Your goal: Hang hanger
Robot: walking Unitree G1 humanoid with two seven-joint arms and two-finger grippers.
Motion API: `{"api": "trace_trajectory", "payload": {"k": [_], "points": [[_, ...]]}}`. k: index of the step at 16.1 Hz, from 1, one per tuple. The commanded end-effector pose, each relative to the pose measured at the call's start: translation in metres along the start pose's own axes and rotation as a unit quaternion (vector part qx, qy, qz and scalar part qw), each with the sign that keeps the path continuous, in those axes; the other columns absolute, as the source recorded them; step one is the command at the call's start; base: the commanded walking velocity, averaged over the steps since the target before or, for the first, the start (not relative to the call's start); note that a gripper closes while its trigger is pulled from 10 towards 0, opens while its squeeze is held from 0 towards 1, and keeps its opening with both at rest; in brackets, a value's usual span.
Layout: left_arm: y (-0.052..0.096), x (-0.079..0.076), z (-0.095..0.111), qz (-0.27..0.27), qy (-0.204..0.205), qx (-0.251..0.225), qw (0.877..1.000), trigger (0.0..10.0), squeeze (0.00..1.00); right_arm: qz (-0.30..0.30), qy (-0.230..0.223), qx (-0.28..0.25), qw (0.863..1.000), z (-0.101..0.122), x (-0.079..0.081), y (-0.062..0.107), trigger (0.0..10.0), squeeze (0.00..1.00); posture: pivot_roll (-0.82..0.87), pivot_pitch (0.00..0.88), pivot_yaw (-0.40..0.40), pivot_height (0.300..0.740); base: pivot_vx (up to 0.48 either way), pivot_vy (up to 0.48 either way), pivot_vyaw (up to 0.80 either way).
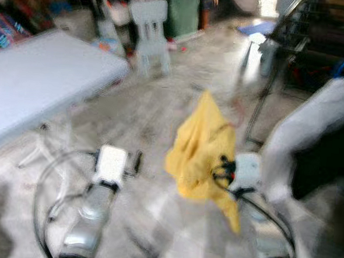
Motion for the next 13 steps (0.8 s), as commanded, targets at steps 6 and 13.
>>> {"api": "trace_trajectory", "payload": {"k": [6,13], "points": [[0.011,-0.002,-0.021,0.018,0.037,0.042,0.998,10.0,0.0,0.015,0.021,-0.027,0.999,0.014,0.0,-0.003,10.0,0.0,0.06,0.043,0.047,0.74,0.089,0.442,0.0],[0.011,-0.014,-0.016,-0.002,0.02,0.024,1.0,10.0,0.0,0.018,0.025,-0.027,0.999,0.015,0.001,-0.003,10.0,0.0,0.05,0.048,0.037,0.74,0.0,0.137,0.0]]}}
Point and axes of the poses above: a point about 5 cm out from each wrist's last joint towards the gripper, its own y axis pointing back from the gripper into the wrist, its own z axis along the axis of the wrist's last joint, x = y × z, the point moved 5 cm from there along -y, pointing out of the wrist towards the gripper, and after that the axes turned 5 degrees about y, right-handed, at the moved point
